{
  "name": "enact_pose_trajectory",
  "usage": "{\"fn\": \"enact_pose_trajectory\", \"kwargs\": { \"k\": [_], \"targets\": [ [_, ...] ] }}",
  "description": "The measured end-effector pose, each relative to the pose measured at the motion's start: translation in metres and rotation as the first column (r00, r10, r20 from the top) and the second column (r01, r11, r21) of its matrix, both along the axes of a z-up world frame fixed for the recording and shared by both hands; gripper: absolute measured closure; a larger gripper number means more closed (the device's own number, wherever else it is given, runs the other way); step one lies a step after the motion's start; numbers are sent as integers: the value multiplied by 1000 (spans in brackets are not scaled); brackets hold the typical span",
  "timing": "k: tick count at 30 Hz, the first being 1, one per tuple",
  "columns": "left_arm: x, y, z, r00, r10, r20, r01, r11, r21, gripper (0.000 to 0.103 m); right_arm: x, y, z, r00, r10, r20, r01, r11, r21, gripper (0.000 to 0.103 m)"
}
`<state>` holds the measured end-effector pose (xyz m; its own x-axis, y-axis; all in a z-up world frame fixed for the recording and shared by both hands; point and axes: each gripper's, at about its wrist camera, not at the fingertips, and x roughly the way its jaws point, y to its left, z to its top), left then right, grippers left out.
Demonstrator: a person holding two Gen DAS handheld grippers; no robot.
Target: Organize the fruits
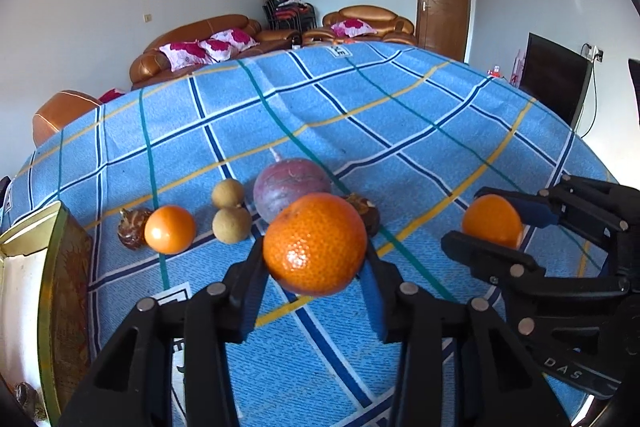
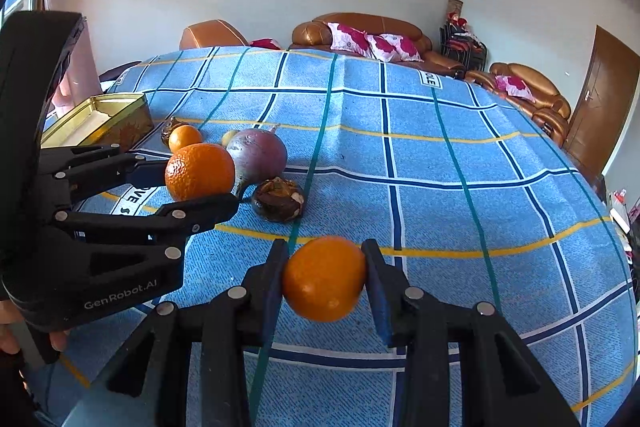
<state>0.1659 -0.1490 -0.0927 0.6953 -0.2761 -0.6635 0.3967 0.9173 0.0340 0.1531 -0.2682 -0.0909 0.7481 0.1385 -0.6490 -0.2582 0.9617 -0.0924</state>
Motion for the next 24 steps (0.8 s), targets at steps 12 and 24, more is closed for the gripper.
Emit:
{"fn": "enact_pose_trajectory", "kwargs": {
  "k": [12, 24],
  "targets": [
    [-13, 7, 11, 996, 12, 93, -8, 999, -34, 58, -13, -2, 8, 996, 5, 86, -7, 1000, 16, 64],
    [-24, 15, 19, 987, 37, 159, -26, 997, -68, 58, -23, -6, 15, 986, -7, 165, 2, 999, 33, 64]
  ]
}}
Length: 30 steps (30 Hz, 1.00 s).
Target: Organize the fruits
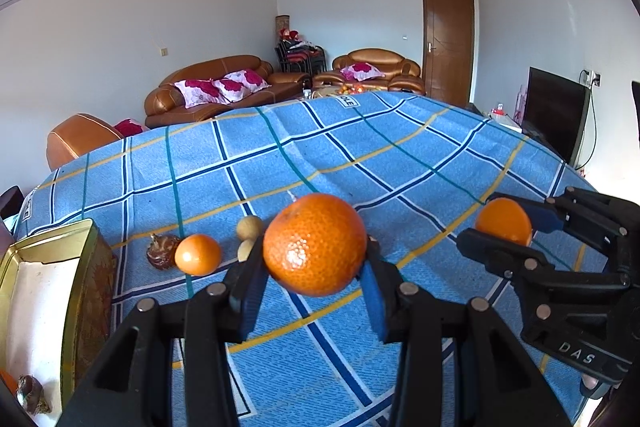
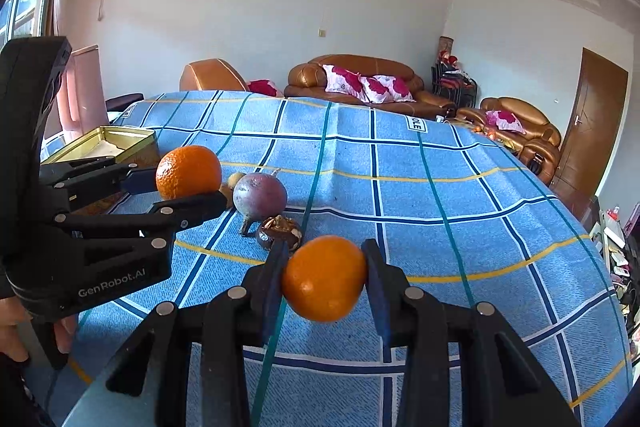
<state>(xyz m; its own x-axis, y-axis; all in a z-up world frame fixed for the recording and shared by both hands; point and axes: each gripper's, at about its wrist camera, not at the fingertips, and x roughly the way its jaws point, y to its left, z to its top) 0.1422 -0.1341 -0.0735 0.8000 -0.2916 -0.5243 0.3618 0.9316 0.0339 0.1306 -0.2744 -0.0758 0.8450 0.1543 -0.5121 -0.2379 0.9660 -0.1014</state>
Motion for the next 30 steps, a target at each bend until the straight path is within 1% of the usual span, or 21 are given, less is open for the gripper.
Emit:
{"fn": "enact_pose_trajectory", "kwargs": {
  "k": [12, 17, 22, 30],
  "targets": [
    [-6, 6, 3, 999, 20, 27, -19, 1000, -21, 58, -7, -1, 3, 999, -14, 43, 14, 1000, 1, 64],
    [-15, 8, 5, 998, 37, 57, -36, 999, -14, 58, -11, 0, 5, 998, -19, 67, 20, 1000, -5, 64],
    [-23, 11, 7, 994, 62, 93, -61, 998, -13, 58, -16, 0, 7, 995, -21, 99, 22, 1000, -7, 64],
    [-33, 27, 9, 988, 106, 114, -104, 994, -26, 58, -24, 4, 10, 990, -12, 143, 14, 1000, -16, 64]
  ]
}}
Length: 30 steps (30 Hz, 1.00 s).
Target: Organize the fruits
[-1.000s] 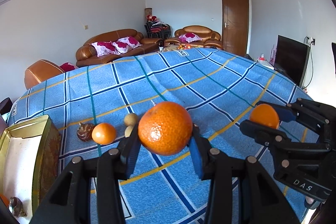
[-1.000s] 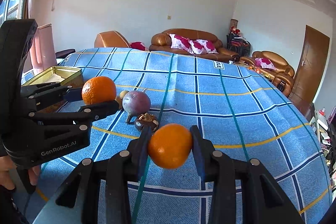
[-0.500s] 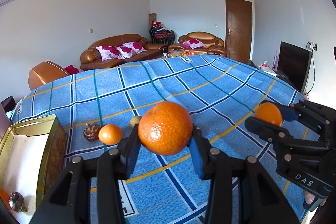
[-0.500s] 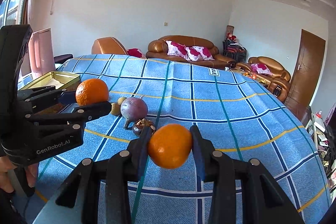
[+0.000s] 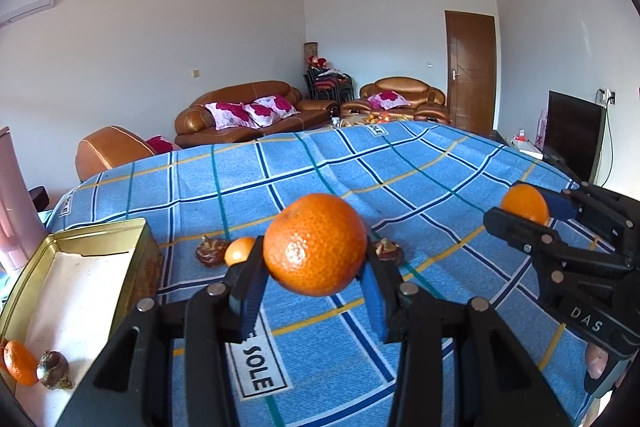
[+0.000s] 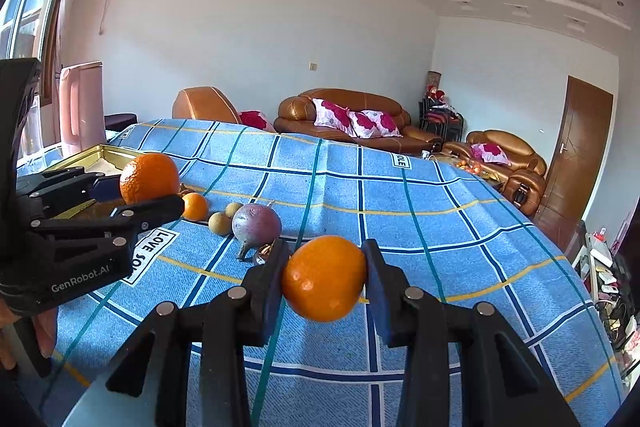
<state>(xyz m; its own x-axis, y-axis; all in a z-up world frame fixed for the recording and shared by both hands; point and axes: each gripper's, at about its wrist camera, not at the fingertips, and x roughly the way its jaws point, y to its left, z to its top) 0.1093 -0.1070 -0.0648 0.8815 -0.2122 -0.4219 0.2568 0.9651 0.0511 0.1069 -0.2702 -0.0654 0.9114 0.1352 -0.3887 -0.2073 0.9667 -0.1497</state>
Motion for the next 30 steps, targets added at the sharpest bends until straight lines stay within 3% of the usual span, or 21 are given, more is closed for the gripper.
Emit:
{"fn": "enact_pose_trajectory", "kwargs": {
  "k": [30],
  "targets": [
    [-36, 77, 23, 985, 163, 64, -163, 987, -1, 58, -6, 92, 26, 982, 182, 41, -182, 983, -23, 64]
  ]
}}
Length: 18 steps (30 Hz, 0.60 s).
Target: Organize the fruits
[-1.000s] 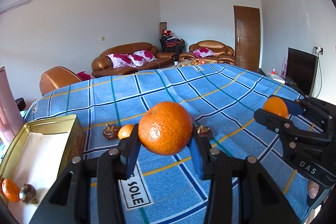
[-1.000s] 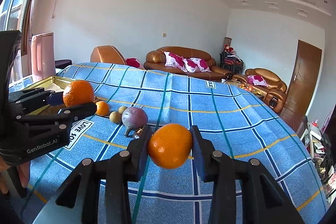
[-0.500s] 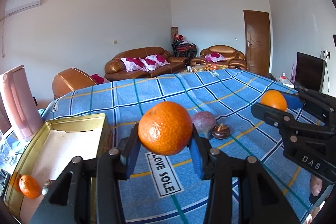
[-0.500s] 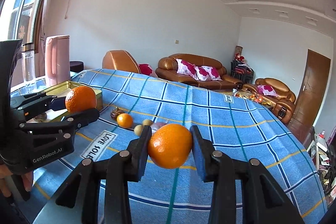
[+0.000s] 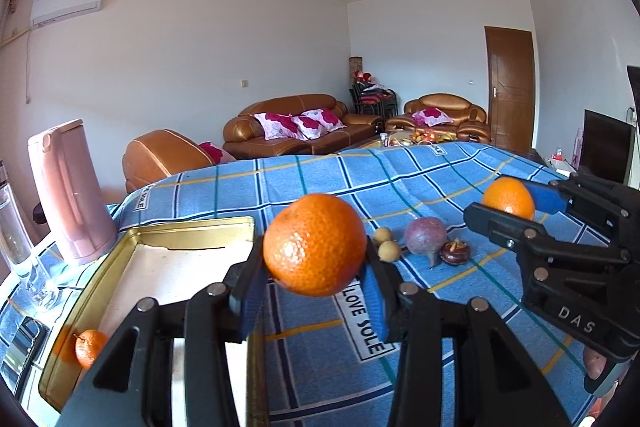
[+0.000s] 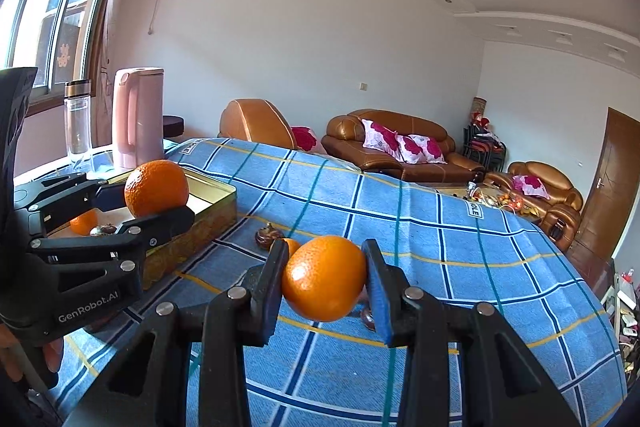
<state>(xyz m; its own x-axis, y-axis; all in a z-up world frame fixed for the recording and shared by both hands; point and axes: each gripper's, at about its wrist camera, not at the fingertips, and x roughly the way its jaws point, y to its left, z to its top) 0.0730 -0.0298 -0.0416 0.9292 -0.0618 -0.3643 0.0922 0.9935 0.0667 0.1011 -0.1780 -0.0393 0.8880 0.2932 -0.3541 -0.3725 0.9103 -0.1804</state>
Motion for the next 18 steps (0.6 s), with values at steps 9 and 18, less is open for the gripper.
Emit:
{"fn": "enact_pose_trajectory", "kwargs": {
  "k": [9, 18],
  "targets": [
    [-3, 22, 3, 999, 49, 0, -49, 999, -7, 58, 0, 24, 3, 999, 41, 5, -41, 999, -14, 64],
    [-5, 44, 2, 996, 91, -8, -91, 996, -11, 58, 2, 52, 5, 996, 88, 3, -88, 996, -22, 64]
  ]
}}
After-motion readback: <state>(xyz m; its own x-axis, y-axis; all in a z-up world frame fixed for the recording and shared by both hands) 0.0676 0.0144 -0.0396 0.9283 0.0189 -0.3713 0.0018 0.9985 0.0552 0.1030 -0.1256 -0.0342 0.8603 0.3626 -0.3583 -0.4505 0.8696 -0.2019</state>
